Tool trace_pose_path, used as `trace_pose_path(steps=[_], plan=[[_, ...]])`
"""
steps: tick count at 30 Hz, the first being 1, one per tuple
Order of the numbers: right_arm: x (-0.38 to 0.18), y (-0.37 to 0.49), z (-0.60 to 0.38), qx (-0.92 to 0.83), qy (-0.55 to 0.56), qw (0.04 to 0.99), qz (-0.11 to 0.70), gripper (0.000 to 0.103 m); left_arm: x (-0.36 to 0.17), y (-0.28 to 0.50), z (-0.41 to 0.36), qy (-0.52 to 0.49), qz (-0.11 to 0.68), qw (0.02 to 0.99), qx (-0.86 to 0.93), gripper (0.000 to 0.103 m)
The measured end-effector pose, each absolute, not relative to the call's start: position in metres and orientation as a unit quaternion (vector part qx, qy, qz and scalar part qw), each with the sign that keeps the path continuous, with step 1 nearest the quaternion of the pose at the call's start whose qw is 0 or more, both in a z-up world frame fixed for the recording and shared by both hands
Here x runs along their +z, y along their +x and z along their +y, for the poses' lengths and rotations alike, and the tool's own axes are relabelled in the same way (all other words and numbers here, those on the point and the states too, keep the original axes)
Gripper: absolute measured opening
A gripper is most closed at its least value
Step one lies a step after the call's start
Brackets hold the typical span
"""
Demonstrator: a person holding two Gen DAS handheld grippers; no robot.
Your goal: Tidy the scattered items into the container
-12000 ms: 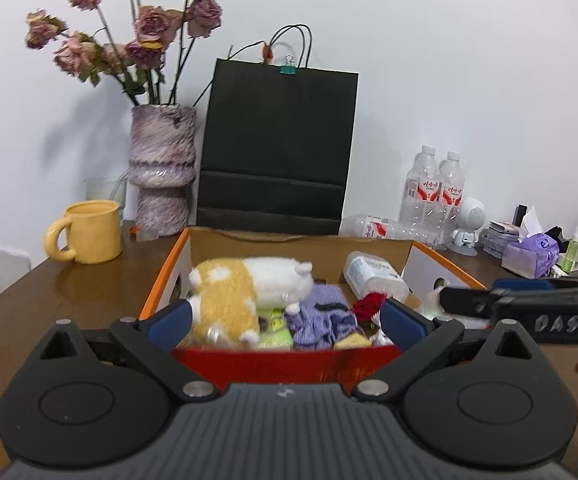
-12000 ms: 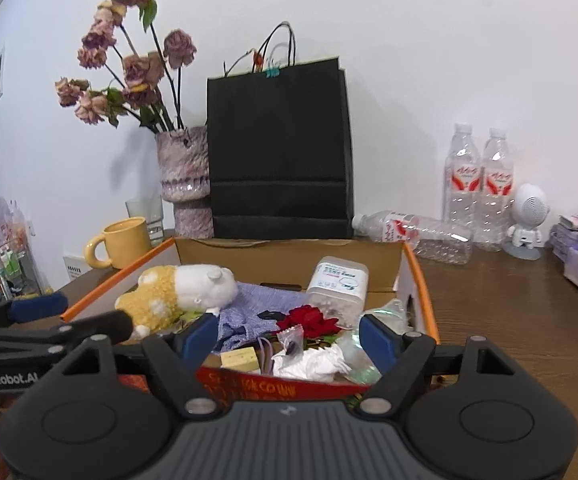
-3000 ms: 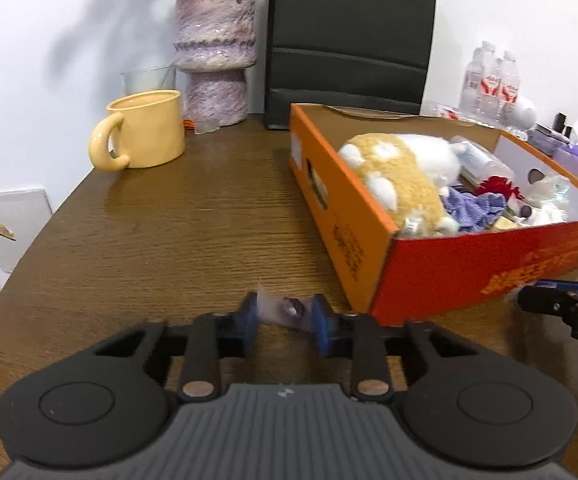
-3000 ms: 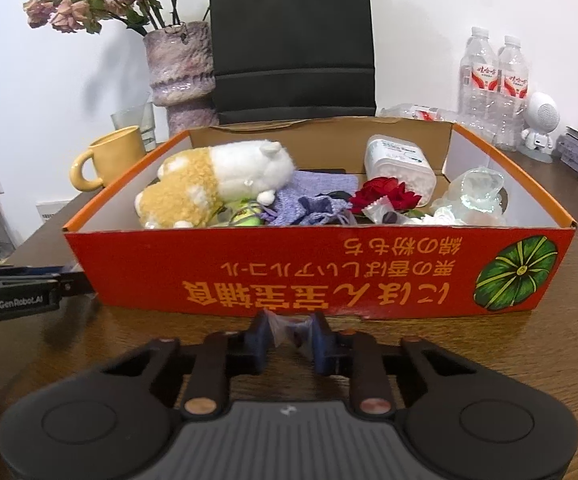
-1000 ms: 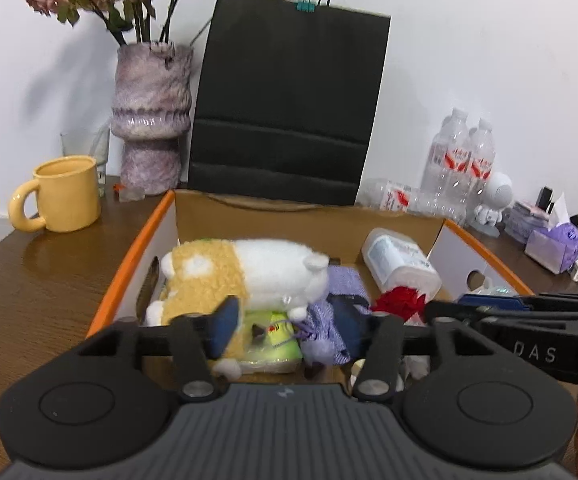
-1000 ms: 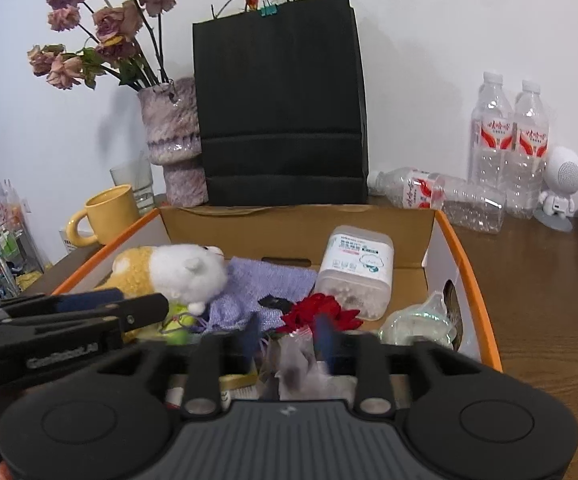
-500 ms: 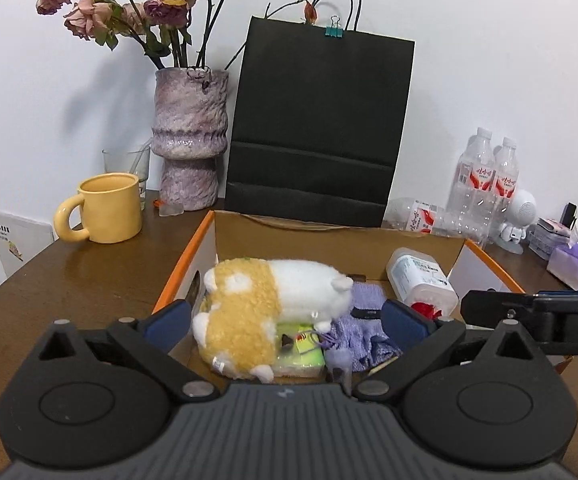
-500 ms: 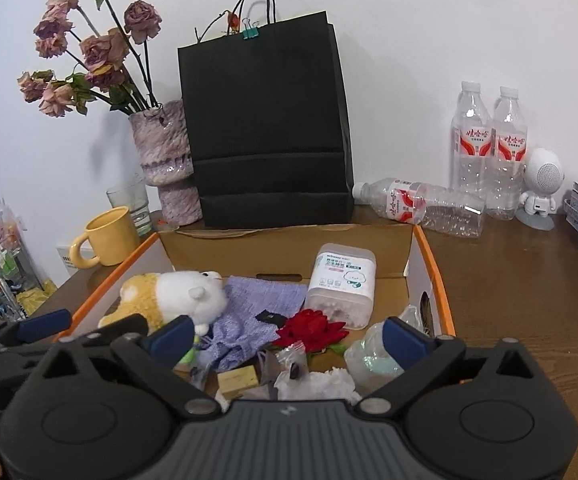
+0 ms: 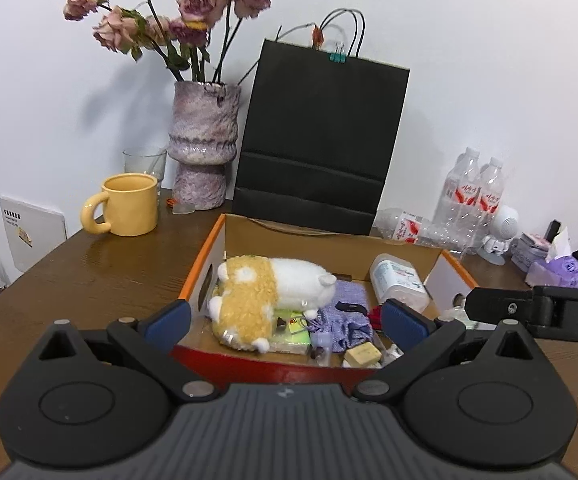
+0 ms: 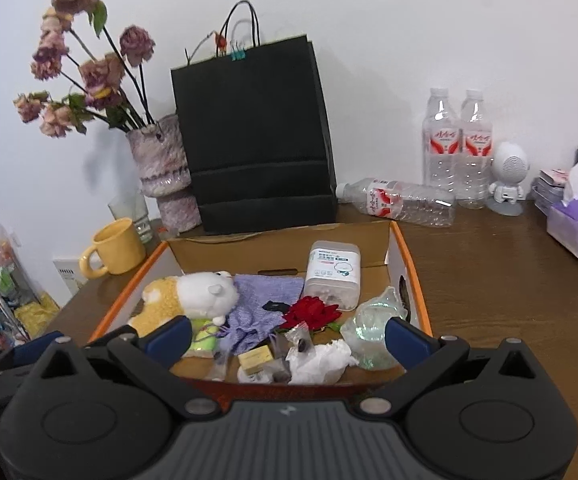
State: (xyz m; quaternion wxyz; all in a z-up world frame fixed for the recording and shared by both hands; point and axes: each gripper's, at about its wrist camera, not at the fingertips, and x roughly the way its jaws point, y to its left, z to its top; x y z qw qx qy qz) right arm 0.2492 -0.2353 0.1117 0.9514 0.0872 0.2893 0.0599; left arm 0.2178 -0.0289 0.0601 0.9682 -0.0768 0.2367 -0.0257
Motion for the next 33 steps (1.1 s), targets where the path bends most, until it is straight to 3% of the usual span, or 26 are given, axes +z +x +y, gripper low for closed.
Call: trace_pose_path(steps=[17, 33], plan=[[0.15, 0.162, -0.221, 0.054, 0.045, 0.965, 0.253, 0.103, 0.1, 0.139, -0.04, -0.043, 0.25, 0.966, 0.041, 0.103], [0.154, 0.131, -0.233, 0.08, 0.045, 0.958, 0.273, 0.103, 0.101, 0.114, -0.082, 0.025, 0.271, 0.961, 0.043, 0.103]])
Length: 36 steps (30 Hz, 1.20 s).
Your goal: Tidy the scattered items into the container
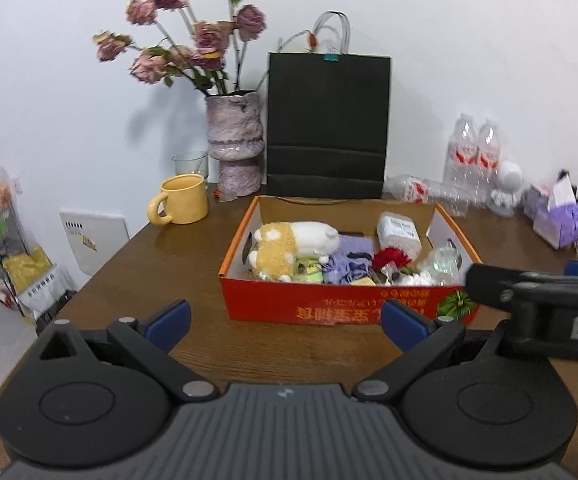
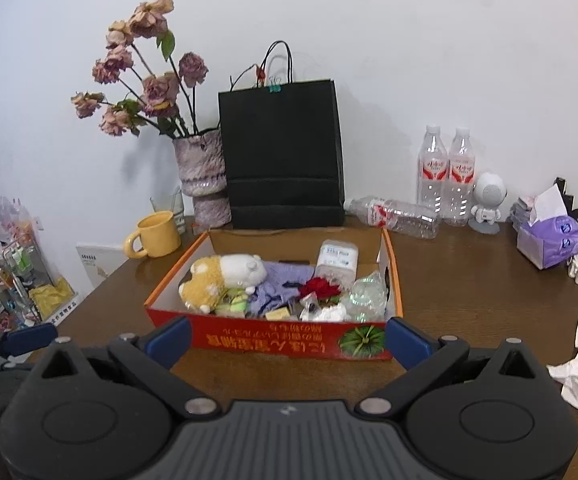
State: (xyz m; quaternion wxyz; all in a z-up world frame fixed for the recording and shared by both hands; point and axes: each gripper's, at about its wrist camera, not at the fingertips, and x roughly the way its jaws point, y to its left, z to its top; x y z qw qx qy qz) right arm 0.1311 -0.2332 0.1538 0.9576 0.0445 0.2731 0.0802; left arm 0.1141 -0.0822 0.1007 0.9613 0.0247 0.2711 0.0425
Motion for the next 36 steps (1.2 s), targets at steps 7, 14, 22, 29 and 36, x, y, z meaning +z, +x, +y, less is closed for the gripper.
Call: trace_pose_path(steps=[7, 14, 22, 29, 36], plan=[[0.152, 0.129, -0.235, 0.082, 0.046, 0.954, 0.284, 0.103, 0.097, 0.116, -0.084, 0.025, 0.28, 0.958, 0.056, 0.103], [0.15, 0.132, -0.242, 0.064, 0.054, 0.952, 0.293, 0.103, 0.098, 0.116, -0.072, 0.009, 0.286, 0.956, 0.071, 0.103], [0.149, 0.134, -0.242, 0.065, 0.053, 0.951, 0.297, 0.103, 0.096, 0.117, -0.067, 0.003, 0.292, 0.953, 0.08, 0.103], [0.149, 0.135, -0.241, 0.066, 0.051, 0.95, 0.3, 0.103, 0.094, 0.119, -0.065, -0.001, 0.295, 0.952, 0.079, 0.103], [0.148, 0.135, -0.241, 0.068, 0.049, 0.949, 0.303, 0.103, 0.093, 0.119, -0.066, -0.002, 0.297, 0.952, 0.074, 0.103]])
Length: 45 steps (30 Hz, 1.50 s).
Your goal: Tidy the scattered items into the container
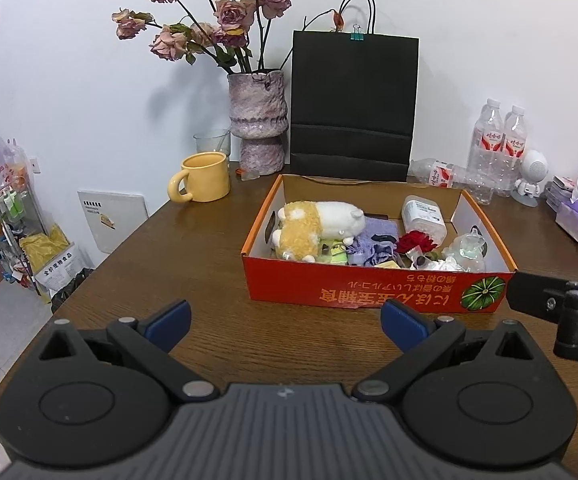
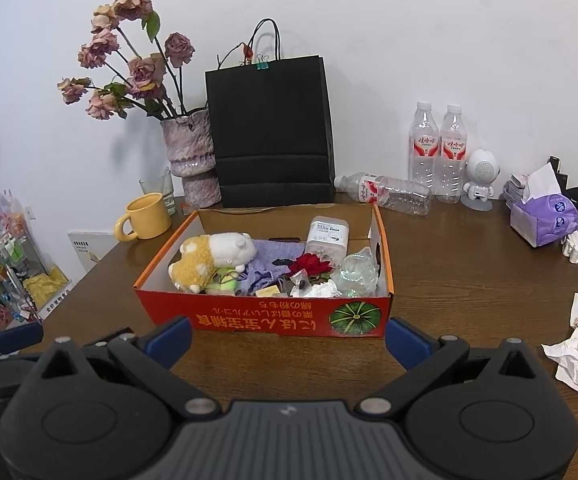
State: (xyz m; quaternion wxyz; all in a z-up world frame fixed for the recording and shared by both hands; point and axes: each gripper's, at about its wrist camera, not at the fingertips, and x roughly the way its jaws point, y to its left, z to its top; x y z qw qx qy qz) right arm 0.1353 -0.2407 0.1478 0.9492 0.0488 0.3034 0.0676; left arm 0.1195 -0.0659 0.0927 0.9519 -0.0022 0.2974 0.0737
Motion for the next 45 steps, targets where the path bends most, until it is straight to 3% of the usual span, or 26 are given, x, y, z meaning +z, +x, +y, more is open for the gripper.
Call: trace_pose_path(steps=[45], plan=[[0.1474, 0.136, -0.2397, 0.067, 0.05, 0.948, 0.307, 0.103, 0.0907, 0.12, -0.0686, -0.011, 0.302, 0.951, 0.07, 0.103]])
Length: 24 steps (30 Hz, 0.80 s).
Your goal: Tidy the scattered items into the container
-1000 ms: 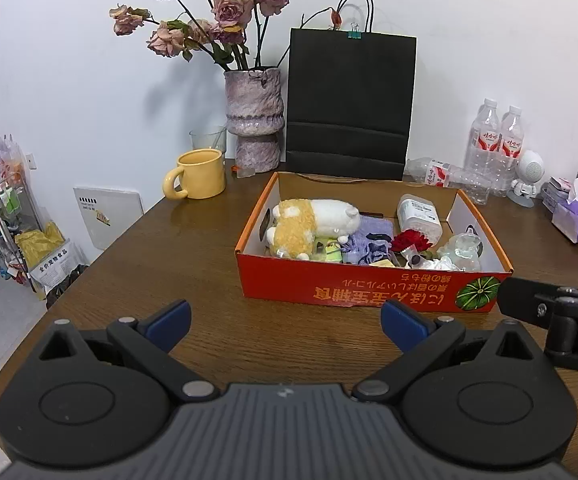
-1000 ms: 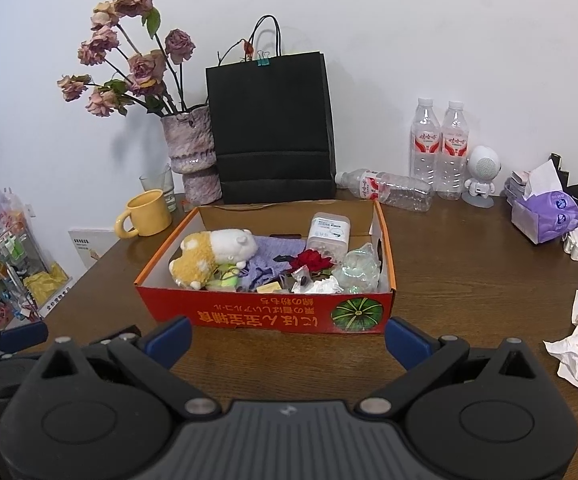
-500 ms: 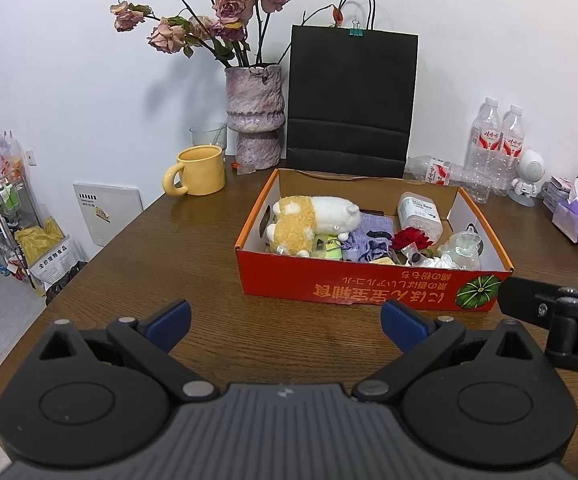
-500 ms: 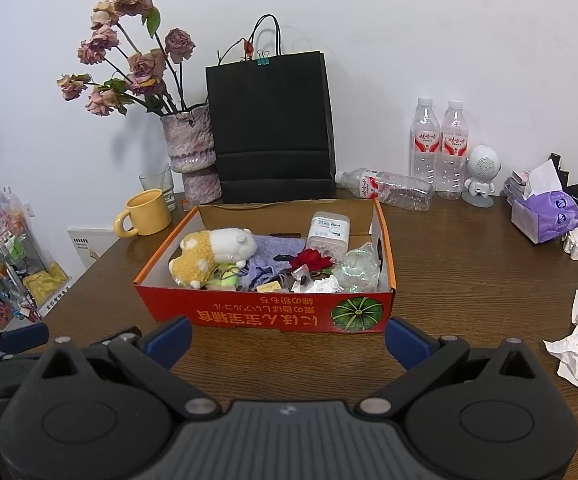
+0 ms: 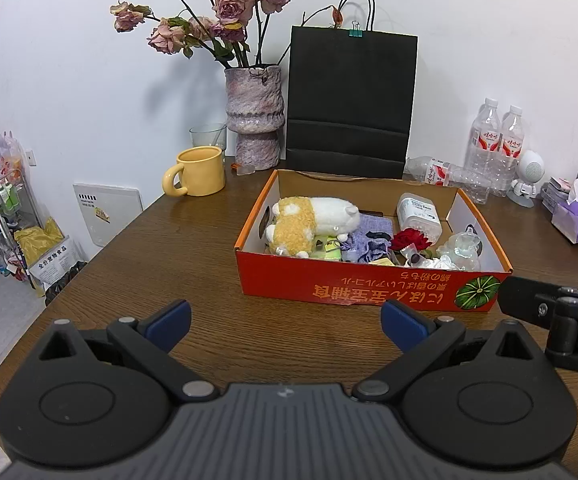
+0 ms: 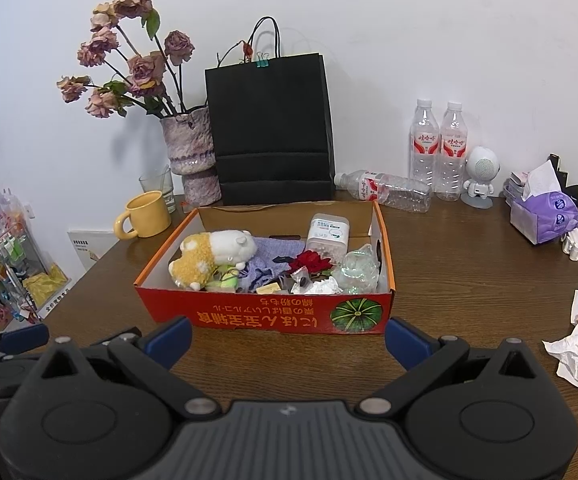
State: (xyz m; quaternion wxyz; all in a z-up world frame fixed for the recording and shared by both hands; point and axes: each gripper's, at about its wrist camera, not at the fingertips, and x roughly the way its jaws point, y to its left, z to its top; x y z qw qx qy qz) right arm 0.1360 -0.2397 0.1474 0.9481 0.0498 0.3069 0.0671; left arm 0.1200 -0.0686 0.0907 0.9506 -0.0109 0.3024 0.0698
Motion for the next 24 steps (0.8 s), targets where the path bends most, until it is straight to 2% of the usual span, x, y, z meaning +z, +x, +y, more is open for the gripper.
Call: trace_pose_path(steps=[24], plan=[[0.1488, 0.1351, -0.2396, 0.067, 0.048, 0.949, 0.304, 0.103, 0.0907, 0.1196, -0.0684, -0.011, 0.303, 0.95, 0.07, 0.103]])
